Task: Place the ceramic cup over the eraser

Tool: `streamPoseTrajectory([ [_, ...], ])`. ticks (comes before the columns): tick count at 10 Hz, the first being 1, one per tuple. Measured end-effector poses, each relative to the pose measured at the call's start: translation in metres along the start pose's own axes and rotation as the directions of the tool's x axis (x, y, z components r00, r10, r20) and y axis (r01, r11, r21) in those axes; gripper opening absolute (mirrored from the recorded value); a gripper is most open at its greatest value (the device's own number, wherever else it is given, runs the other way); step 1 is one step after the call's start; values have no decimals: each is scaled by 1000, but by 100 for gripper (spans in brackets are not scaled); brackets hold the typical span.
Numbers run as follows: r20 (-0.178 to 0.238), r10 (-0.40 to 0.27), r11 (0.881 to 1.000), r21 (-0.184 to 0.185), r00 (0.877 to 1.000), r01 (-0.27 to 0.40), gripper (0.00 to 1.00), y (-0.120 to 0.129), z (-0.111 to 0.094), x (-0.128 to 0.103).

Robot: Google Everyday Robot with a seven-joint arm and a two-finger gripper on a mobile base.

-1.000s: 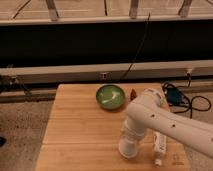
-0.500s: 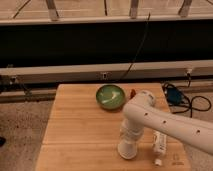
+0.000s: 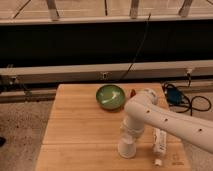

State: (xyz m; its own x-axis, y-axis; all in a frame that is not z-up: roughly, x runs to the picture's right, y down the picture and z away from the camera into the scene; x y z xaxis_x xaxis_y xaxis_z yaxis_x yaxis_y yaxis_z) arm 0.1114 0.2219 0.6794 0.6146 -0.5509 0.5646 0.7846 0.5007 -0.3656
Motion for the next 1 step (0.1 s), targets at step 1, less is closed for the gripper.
streamPoseTrajectory([
  [1, -2, 0, 1000, 0, 1000, 0, 80, 0, 1, 2],
])
